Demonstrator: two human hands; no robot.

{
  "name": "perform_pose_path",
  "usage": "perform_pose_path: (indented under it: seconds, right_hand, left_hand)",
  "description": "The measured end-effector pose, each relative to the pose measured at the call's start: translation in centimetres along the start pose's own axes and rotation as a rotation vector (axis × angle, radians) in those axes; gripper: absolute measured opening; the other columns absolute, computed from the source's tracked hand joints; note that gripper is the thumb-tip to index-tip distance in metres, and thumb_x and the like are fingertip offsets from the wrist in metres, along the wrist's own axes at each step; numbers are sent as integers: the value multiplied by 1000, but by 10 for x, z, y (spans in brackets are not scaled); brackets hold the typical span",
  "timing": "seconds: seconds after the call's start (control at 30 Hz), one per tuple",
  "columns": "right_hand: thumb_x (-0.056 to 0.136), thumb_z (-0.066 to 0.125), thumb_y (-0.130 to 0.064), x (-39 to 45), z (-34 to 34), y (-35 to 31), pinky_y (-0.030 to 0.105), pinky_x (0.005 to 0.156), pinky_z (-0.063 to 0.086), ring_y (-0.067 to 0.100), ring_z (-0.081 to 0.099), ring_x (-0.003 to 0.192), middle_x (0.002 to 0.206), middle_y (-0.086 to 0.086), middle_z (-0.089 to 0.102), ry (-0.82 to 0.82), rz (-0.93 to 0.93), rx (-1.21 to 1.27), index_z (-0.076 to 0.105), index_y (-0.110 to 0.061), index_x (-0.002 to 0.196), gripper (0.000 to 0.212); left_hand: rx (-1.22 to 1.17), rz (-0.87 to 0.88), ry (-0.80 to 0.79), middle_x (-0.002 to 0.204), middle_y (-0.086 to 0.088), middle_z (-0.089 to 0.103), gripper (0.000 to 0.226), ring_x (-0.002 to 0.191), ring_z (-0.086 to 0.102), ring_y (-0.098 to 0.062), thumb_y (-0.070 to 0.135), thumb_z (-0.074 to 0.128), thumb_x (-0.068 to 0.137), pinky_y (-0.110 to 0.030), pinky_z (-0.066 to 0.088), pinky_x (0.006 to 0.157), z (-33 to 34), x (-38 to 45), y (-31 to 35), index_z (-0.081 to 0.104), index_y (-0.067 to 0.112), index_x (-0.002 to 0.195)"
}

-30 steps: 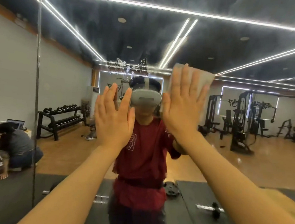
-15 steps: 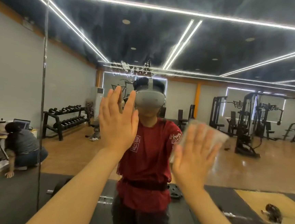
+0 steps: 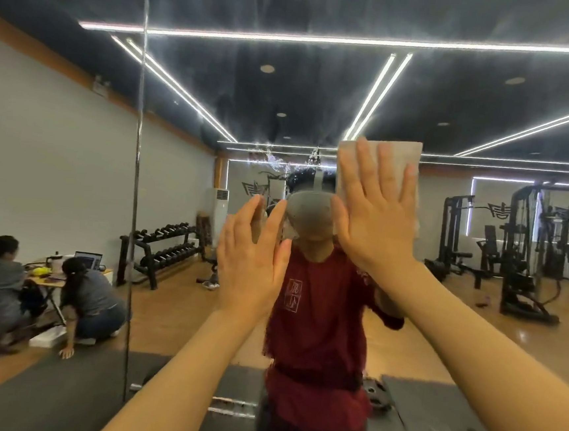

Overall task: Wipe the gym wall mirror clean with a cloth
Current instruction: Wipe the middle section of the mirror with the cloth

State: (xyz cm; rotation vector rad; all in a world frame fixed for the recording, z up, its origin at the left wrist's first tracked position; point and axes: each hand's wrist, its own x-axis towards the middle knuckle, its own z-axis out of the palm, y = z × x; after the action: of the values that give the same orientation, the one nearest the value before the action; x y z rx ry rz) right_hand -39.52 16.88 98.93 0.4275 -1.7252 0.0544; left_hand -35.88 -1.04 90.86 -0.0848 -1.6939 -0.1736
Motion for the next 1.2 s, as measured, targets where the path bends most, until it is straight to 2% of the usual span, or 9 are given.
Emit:
perform_pose_path:
  seconds: [0.17,0.3,0.4,0.57,0.7,0.83,0.9,1.03,1.2]
  right_hand:
    - [99,31,-42,-84,15,-17,61,119,5,33,5,151,165,10,8,-32,-42,-2,15,-15,157,66]
    - [95,38,-42,-135,21,-18,61,118,6,34,12,151,163,10,17,-54,-217,-52,26,-16,155,66]
    - [98,31,-45,-82,15,-9,59,119,7,34,12,151,164,9,13,-41,-215,-77,20,-17,156,66]
    - [99,21,-46,28,-1,-6,60,118,5,31,1,152,165,8,6,-3,27,-7,11,-16,158,67]
    - [100,21,-46,-7,6,-21,59,119,2,31,-1,152,165,9,3,23,27,16,8,-15,158,67]
    - [98,34,-45,-84,18,-29,62,117,10,34,6,151,165,11,7,-21,-244,-45,15,-16,157,69]
    - [98,30,-47,-82,18,-18,62,117,12,34,8,151,165,10,8,-30,-336,-70,17,-16,157,68]
    - [101,16,-50,-4,9,-22,60,119,7,32,4,151,165,11,7,-19,-198,-49,14,-16,158,67]
    - [100,23,-47,27,9,-44,58,119,3,31,3,152,165,10,8,6,-64,22,13,-16,158,66]
  left_hand:
    - [21,-158,38,151,-15,29,54,139,27,-32,45,32,97,-58,31,112,-17,33,-29,34,26,147]
    - [108,-99,20,154,-18,30,55,143,25,-36,44,31,100,-56,26,115,-11,33,-44,34,23,150]
    - [119,-99,38,156,-18,28,55,145,21,-36,43,31,100,-53,22,117,-5,32,-44,31,24,152]
    - [133,-79,31,157,-17,26,55,145,19,-34,44,29,101,-50,18,118,-7,31,-48,28,25,153]
    - [134,-90,15,157,-17,27,55,145,18,-33,46,26,101,-50,18,116,-9,30,-45,26,28,152]
    - [136,-93,-15,157,-16,28,56,145,23,-35,47,28,100,-50,21,115,-14,31,-46,27,28,152]
    - [146,-87,-34,157,-16,28,57,145,23,-36,47,28,99,-51,22,115,-17,32,-46,28,28,153]
    - [164,-75,-38,156,-17,30,58,144,26,-36,49,27,100,-49,24,114,-19,32,-46,30,26,153]
    - [175,-45,-62,156,-15,30,58,144,27,-35,53,24,99,-48,22,112,-24,32,-52,25,30,152]
